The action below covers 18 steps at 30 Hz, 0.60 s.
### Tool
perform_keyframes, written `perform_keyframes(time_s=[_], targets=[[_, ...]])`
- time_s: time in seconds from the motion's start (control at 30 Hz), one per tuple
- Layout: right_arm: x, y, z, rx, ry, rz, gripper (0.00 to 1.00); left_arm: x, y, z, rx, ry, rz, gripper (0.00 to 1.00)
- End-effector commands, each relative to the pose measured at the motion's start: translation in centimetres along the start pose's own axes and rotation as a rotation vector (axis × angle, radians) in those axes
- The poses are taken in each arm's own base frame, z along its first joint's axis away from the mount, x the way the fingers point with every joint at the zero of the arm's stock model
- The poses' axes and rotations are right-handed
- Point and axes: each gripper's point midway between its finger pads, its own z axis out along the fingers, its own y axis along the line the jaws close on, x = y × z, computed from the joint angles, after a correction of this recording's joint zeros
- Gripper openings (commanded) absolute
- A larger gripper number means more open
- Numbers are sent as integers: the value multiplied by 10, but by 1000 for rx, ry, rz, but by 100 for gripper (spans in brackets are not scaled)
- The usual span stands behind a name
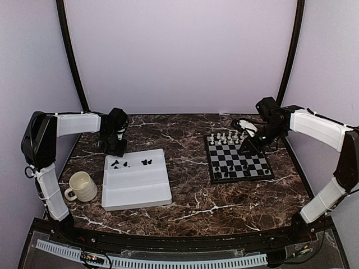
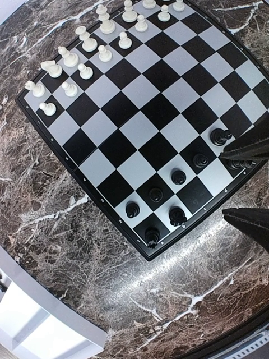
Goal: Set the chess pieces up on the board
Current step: Pick up the bishop from the storage box.
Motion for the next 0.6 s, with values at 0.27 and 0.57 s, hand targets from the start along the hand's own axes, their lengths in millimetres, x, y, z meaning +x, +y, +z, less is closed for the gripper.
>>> perform_keyframes(time_s=[0.27, 0.57], targets=[[-7, -2, -4, -1, -21, 4, 31, 22, 12, 18, -60, 126, 80, 32], [-5, -2, -2, -4, -19, 6, 31, 35, 13, 23, -59, 170, 144, 35]])
